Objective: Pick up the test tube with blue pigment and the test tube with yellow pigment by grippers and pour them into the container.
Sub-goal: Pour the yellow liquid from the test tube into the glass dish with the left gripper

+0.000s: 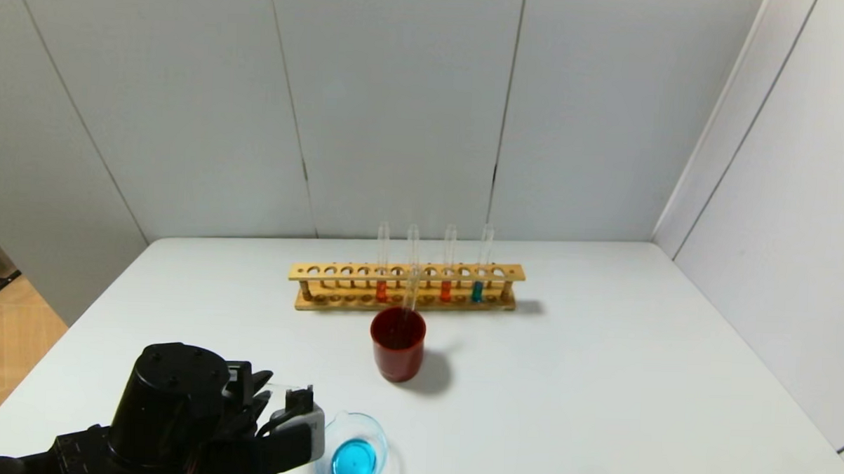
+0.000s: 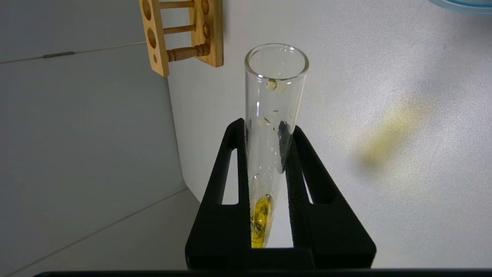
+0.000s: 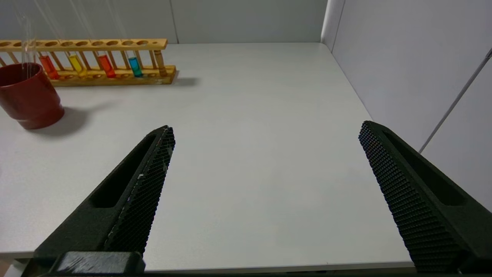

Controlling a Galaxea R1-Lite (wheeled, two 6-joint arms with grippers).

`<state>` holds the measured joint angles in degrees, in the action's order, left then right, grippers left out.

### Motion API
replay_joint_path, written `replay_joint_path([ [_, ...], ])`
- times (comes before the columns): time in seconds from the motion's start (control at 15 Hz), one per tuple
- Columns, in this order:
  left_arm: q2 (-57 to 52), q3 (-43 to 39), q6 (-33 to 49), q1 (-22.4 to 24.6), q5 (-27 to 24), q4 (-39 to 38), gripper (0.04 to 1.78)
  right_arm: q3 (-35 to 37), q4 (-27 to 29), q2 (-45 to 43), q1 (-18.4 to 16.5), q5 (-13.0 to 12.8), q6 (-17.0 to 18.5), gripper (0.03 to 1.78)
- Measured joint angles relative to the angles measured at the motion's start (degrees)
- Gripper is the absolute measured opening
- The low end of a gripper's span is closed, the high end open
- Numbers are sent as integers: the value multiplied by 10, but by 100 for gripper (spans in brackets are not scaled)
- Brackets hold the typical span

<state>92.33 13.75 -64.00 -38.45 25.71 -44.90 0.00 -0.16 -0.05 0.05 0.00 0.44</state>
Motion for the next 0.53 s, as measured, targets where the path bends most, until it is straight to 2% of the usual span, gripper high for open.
replay_joint_path([
  [0.53, 8, 17, 0, -50, 30, 3, 33, 0, 0, 0, 0, 0, 0, 175],
])
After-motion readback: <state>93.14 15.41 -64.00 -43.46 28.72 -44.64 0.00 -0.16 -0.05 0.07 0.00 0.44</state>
